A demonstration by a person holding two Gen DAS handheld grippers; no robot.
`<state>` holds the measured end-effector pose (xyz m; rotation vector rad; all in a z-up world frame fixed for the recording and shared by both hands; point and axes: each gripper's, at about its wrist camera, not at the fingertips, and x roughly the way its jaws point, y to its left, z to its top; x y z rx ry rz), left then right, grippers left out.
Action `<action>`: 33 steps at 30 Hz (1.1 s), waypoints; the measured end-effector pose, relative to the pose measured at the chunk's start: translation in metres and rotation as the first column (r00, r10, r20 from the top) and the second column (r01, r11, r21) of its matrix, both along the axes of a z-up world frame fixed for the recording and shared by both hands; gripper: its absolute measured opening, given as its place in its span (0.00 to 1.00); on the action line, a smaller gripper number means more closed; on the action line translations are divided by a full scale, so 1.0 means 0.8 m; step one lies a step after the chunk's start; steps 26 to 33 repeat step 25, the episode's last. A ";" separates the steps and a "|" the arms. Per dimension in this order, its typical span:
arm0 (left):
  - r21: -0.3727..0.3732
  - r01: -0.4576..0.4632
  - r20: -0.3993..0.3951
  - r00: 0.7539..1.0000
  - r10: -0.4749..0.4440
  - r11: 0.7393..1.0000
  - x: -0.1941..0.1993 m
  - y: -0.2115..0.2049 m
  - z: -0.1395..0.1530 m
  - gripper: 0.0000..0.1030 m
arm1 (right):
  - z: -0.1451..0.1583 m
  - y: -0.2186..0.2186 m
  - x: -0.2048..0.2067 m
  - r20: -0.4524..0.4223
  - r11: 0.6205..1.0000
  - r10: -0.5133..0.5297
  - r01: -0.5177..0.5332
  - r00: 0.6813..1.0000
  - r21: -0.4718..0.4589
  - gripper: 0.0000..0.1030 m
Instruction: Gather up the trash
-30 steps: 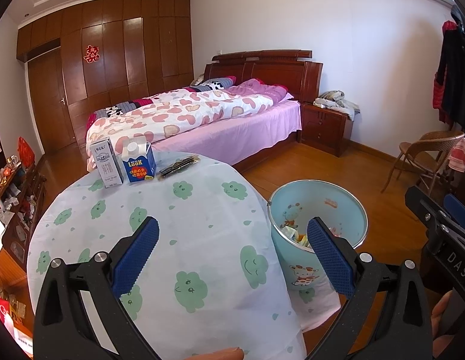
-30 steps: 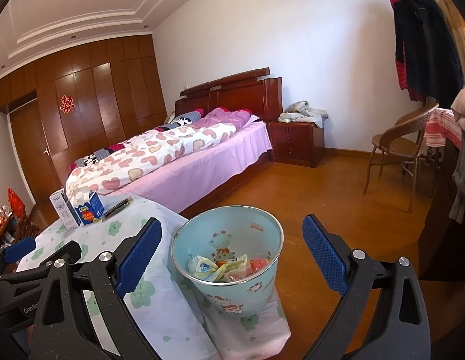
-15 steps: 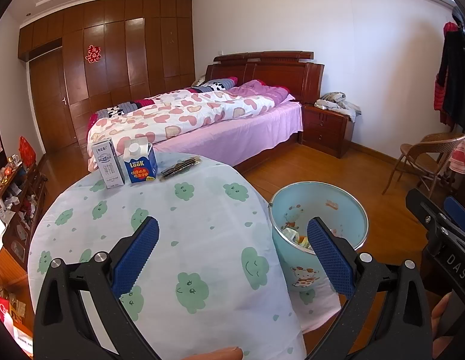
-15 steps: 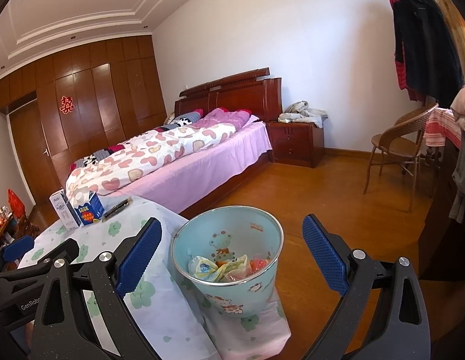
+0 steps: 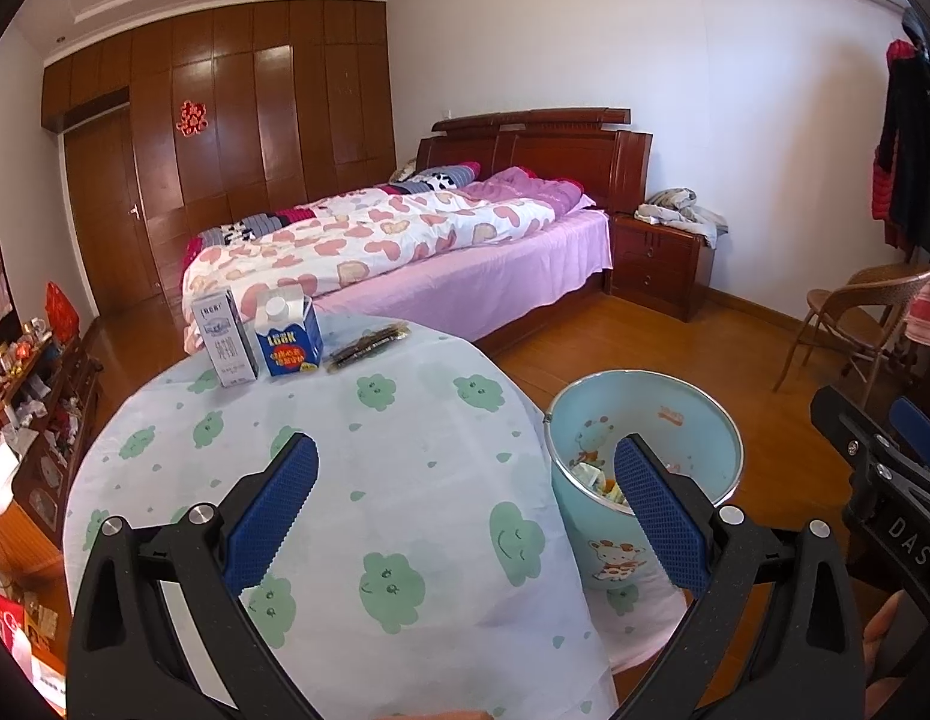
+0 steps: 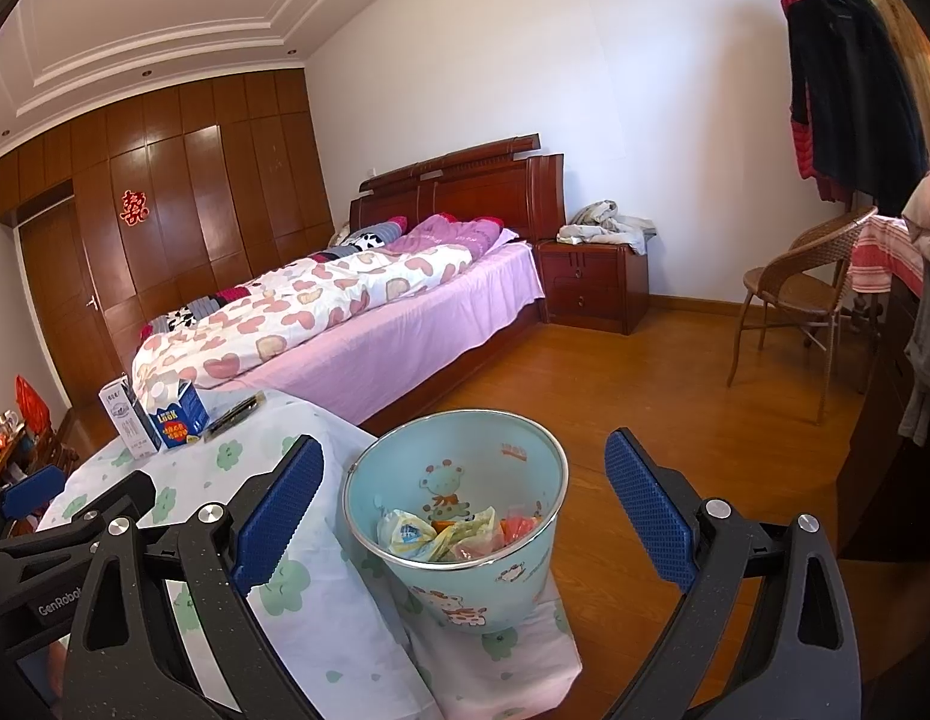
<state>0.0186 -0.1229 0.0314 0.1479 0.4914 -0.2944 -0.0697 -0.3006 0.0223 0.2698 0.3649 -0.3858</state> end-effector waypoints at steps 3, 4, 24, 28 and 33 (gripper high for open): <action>-0.002 -0.004 0.008 1.000 0.004 1.000 -0.001 0.000 0.002 0.94 | 0.000 0.000 0.000 -0.001 1.000 0.002 -0.002 1.000 -0.001 0.90; -0.011 0.000 0.003 1.000 0.000 1.000 -0.001 0.001 0.002 0.94 | -0.001 0.000 -0.001 -0.002 1.000 0.002 -0.002 1.000 -0.001 0.90; -0.024 -0.010 -0.056 0.998 0.008 1.000 0.012 0.005 -0.002 0.94 | -0.009 0.004 -0.001 -0.012 1.000 0.006 -0.006 1.000 0.004 0.90; -0.024 -0.009 -0.055 0.998 0.008 1.000 0.013 0.006 -0.002 0.94 | -0.009 0.004 -0.001 -0.012 1.000 0.007 -0.007 1.000 0.005 0.90; -0.024 -0.009 -0.055 0.998 0.008 1.000 0.013 0.006 -0.002 0.94 | -0.009 0.004 -0.001 -0.012 1.000 0.007 -0.007 1.000 0.005 0.90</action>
